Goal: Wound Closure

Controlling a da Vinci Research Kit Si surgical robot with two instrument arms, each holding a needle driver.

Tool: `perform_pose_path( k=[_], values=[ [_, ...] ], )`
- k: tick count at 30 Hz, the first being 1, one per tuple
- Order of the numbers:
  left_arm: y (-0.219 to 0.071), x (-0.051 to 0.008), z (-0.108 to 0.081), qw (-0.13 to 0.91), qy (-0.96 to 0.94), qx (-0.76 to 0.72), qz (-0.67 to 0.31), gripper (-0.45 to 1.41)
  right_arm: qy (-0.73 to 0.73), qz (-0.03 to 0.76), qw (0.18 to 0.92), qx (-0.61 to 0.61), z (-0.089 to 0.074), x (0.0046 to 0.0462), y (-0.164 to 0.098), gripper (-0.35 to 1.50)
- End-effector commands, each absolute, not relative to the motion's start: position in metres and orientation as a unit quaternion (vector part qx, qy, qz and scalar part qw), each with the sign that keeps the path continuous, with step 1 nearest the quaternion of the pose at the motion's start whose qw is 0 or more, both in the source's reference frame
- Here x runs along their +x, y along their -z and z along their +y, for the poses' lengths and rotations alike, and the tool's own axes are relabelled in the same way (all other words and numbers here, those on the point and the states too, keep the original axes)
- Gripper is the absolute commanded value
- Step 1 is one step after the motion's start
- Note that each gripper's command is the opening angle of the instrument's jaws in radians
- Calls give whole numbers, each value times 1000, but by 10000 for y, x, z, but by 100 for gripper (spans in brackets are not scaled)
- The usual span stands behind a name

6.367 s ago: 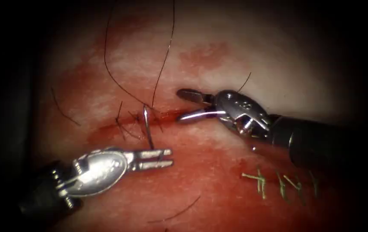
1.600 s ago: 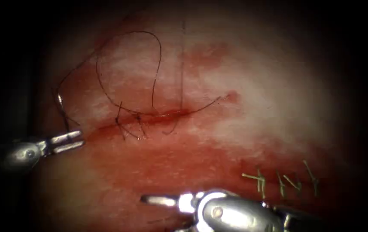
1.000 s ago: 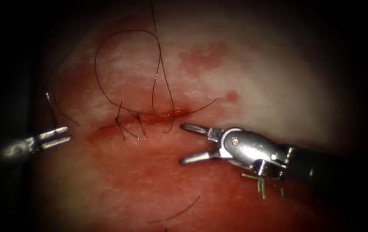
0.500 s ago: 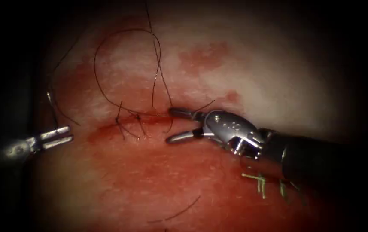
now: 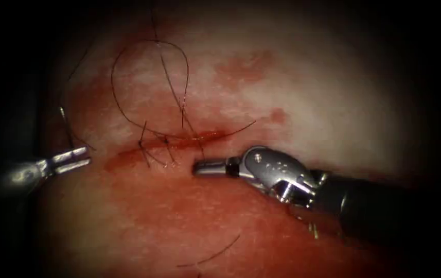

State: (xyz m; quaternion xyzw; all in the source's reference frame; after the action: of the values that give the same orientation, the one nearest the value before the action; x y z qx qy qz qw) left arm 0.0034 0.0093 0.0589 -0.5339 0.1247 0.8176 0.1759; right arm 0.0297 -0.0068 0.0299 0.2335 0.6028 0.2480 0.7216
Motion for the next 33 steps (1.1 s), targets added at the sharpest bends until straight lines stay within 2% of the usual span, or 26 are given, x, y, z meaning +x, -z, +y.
perform_pose_path(
  k=[1,13,16,17,19,20,24,33],
  values=[
    [-596,30,98,175,-817,-535,125,-45,-243,607,717,243,-87,309,-277,-35],
    [-608,30,96,174,-817,-535,128,-45,-193,629,704,268,-146,319,-143,-35],
    [-608,30,96,174,-817,-534,128,-45,-172,637,711,242,-141,321,-133,-35],
    [-608,30,96,174,-817,-534,128,-45,-178,637,716,226,-137,320,-134,14],
    [-607,30,95,174,-817,-534,128,-45,-182,636,724,194,-130,318,-140,74],
    [-607,30,95,174,-817,-534,128,-45,-186,634,729,179,-126,316,-145,98],
    [-607,32,95,174,-817,-534,128,-45,-202,623,742,145,-109,303,-173,123],
    [-607,37,95,174,-819,-532,129,-45,-216,617,749,108,-75,265,-237,125]
  ],
)
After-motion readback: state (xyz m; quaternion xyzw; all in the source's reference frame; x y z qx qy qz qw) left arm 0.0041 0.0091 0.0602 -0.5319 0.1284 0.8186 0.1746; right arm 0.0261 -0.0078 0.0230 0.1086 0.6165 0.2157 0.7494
